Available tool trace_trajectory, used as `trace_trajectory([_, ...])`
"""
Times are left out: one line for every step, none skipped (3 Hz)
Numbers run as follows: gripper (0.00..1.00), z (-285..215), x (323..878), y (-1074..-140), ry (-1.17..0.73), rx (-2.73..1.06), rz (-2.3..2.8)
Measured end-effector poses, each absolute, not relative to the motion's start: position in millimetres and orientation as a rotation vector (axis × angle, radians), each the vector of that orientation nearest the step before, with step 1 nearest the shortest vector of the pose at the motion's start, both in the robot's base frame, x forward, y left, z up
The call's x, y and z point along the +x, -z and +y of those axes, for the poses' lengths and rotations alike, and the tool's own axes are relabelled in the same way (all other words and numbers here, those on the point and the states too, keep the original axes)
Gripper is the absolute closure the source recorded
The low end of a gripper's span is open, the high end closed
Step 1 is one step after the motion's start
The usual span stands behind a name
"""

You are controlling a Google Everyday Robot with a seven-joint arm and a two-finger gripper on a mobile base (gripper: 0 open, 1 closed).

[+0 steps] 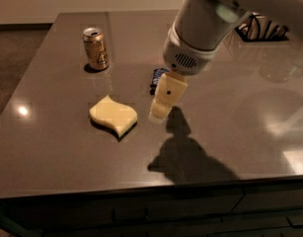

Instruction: Pick sponge

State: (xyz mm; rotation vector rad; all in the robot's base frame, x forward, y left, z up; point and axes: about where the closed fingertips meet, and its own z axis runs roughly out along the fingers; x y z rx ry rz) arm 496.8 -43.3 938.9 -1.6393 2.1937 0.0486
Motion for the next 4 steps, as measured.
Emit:
trace_trajectory([0.0,-18.3,507.1,-909.1,-0.115,-1.661,2.217])
trace_trajectory([0.0,2.1,511.8,-884.6,-0.167,-1.684,2.235])
trace_trajectory([0.0,22.9,511.4,-867.8,-0.206,-1.705,2.235])
trace_trajectory([0.0,40.2,504.5,-856.9,-0.221,-1.728,2.225])
